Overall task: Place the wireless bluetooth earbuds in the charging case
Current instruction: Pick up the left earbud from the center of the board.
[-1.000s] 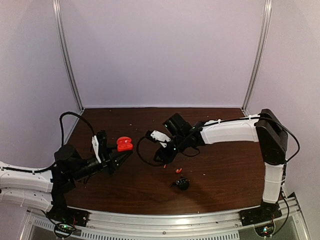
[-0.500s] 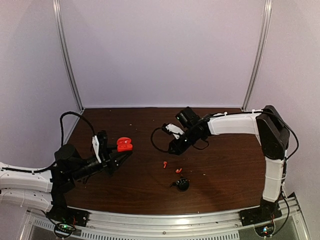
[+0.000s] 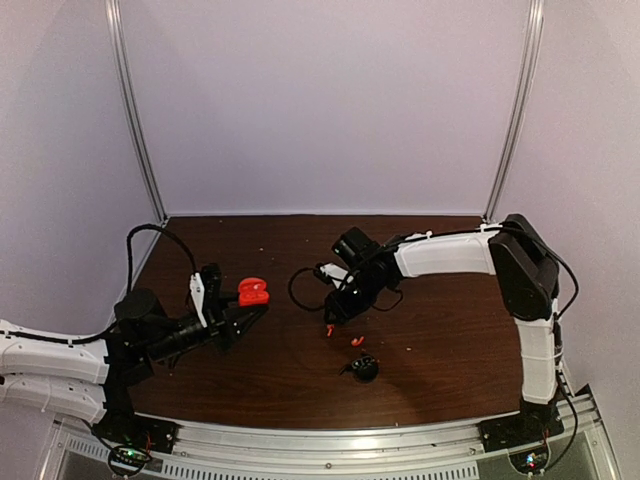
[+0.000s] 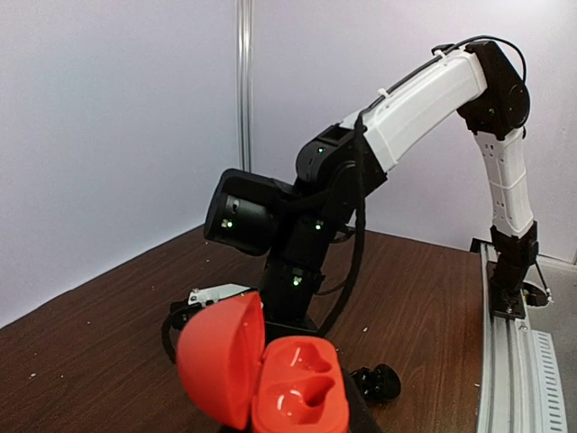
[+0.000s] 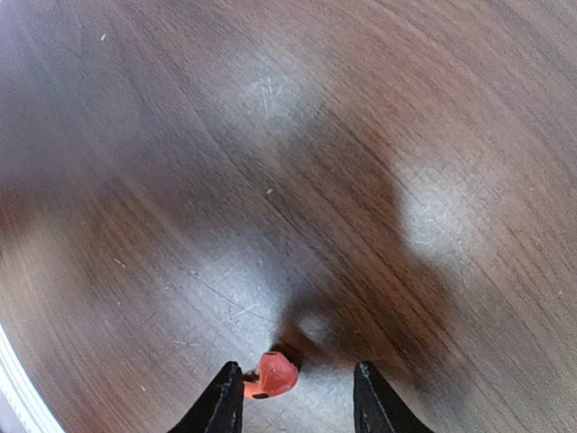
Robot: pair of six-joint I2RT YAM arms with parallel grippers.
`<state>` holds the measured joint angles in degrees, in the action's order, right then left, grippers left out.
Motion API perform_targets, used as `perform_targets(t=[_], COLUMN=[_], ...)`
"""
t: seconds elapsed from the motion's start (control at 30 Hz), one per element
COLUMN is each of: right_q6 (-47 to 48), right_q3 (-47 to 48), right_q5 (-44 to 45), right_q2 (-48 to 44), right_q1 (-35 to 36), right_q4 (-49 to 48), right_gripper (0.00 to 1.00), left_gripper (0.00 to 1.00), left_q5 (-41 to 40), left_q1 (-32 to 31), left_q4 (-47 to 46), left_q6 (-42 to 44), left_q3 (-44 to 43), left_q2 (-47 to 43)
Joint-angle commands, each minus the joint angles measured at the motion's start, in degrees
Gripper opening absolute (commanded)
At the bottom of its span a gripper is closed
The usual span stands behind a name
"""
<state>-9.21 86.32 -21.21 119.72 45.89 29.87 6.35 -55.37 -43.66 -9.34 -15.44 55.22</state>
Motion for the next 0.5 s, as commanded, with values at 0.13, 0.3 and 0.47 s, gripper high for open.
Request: perform_targets(t=[0.13, 0.3, 0.47], right_q6=[0.2, 2.8, 6.1], right_q3=[4.4, 7.0, 8.6], right_q5=[0.1, -1.1, -1.4], right_q2=[4.5, 6.0, 6.6], right_q1=[1.8, 4.1, 6.0], right_q4=[3.9, 6.1, 8.7], right_gripper=[0.40, 0.39, 0.39], left_gripper=[0.02, 0.02, 0.02], left_q5=[0.2, 0.1, -0.1], left_q1=[0.5, 0.4, 0.5], left_q4=[-3.9, -3.5, -3.3], left_q6=[0.2, 0.2, 0.4], left_q3=[-0.7, -0.1, 0.1], left_q2=[-1.0, -1.9, -2.2])
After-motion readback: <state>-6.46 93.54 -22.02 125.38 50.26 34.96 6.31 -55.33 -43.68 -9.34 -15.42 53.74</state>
